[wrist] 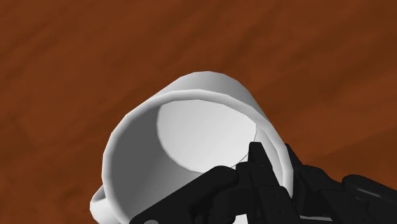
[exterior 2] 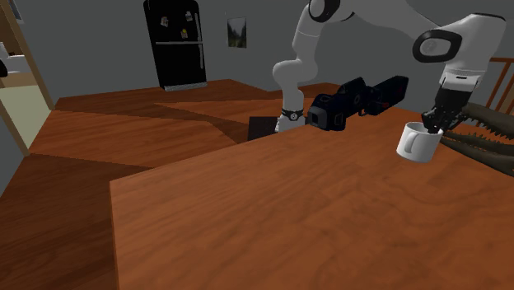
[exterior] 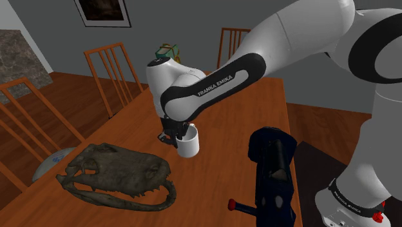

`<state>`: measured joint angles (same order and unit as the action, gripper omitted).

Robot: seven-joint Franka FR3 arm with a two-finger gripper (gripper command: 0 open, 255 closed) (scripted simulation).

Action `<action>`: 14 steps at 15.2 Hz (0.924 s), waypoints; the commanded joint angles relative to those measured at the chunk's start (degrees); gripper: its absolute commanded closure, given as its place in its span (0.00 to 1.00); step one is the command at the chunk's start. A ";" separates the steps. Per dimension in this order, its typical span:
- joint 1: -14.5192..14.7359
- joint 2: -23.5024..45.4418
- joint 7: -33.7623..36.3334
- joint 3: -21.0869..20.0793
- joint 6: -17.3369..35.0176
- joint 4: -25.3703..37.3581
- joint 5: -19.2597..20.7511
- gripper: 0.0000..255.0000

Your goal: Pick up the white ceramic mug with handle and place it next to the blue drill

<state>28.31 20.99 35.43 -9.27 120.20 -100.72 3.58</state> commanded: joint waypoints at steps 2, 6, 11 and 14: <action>0.01 0.09 0.01 0.01 0.19 -0.05 0.02 1.00; 0.01 0.09 0.01 0.01 0.19 -0.05 0.02 1.00; 0.00 0.10 0.01 0.01 0.20 -0.06 0.02 0.00; -0.06 -1.31 -0.19 -0.12 -3.15 1.91 -0.28 0.00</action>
<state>28.26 19.92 35.33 -9.36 118.55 -100.04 3.37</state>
